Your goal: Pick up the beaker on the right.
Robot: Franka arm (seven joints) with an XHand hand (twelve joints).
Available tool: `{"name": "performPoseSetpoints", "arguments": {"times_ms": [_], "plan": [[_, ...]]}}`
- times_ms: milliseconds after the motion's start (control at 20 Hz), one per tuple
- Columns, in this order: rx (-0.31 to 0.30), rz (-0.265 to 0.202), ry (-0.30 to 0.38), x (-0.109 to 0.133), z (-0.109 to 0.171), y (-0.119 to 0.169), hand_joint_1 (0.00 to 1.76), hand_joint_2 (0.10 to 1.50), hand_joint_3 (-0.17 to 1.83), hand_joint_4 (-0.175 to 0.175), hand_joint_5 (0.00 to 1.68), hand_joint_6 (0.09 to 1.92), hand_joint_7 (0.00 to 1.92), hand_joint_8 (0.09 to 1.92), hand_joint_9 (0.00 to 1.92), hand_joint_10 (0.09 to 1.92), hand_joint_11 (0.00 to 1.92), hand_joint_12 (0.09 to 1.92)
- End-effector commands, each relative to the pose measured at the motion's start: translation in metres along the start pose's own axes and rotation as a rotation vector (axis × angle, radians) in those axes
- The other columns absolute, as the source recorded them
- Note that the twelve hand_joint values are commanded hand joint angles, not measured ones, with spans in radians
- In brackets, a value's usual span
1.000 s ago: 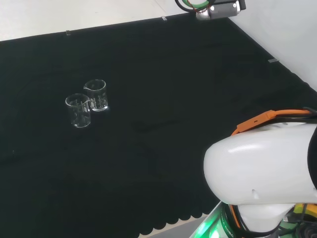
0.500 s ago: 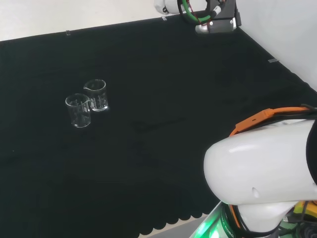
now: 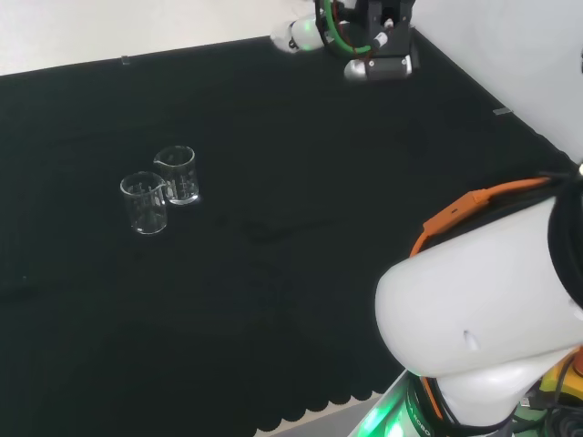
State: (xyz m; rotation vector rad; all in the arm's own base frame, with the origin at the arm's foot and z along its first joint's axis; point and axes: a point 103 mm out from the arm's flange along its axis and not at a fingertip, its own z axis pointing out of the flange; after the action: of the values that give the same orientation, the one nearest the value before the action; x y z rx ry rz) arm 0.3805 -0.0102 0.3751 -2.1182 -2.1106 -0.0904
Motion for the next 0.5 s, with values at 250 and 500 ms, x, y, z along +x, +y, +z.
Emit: {"name": "performPoseSetpoints", "arguments": {"times_ms": [250,500], "plan": [[0.004,-0.131,0.155,-0.007,0.078,0.103,0.63,0.83,0.49,-0.047,0.23,0.09,0.14,0.58,0.23,0.65,0.0,1.1],[0.04,-0.17,0.213,0.002,0.106,0.124,0.72,0.7,0.67,-0.055,0.25,0.09,0.16,0.61,0.26,0.66,0.0,1.17]]}}
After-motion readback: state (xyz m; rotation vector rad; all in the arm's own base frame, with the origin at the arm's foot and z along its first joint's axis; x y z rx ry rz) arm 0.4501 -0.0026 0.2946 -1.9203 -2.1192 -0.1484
